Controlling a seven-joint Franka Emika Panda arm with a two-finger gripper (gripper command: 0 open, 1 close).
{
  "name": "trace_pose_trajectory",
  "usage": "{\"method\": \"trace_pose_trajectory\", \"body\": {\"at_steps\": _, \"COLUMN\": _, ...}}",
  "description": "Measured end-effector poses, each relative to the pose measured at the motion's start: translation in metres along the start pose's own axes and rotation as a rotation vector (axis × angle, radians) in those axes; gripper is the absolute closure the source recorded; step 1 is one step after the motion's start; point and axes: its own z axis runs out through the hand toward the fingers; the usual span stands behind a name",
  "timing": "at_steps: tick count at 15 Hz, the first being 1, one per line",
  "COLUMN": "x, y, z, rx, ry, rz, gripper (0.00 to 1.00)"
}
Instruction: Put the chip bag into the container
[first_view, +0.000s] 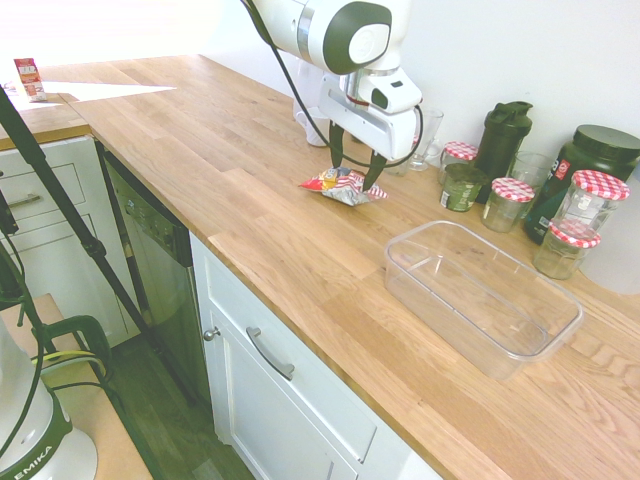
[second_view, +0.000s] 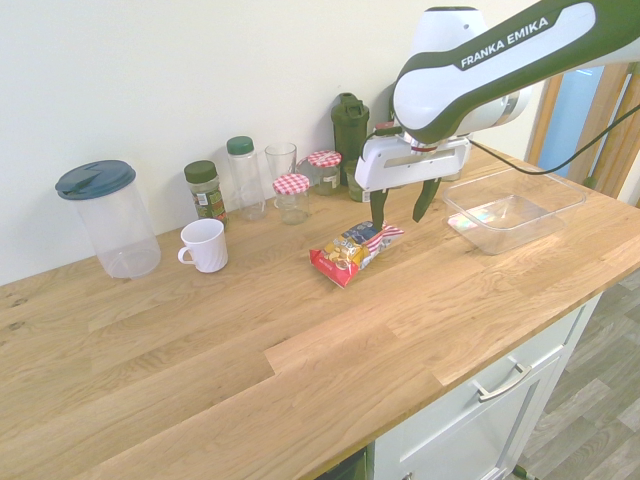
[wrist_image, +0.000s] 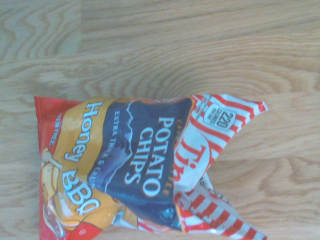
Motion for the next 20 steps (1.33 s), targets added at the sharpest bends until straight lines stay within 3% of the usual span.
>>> {"method": "trace_pose_trajectory", "body": {"at_steps": 11, "x": 0.01, "y": -0.038, "z": 0.03, "rx": -0.044, "ry": -0.02, "rz": -0.036, "gripper": 1.0}}
{"method": "trace_pose_trajectory", "body": {"at_steps": 20, "x": 0.034, "y": -0.028, "z": 0.032, "rx": -0.05, "ry": -0.039, "rz": -0.004, "gripper": 1.0}}
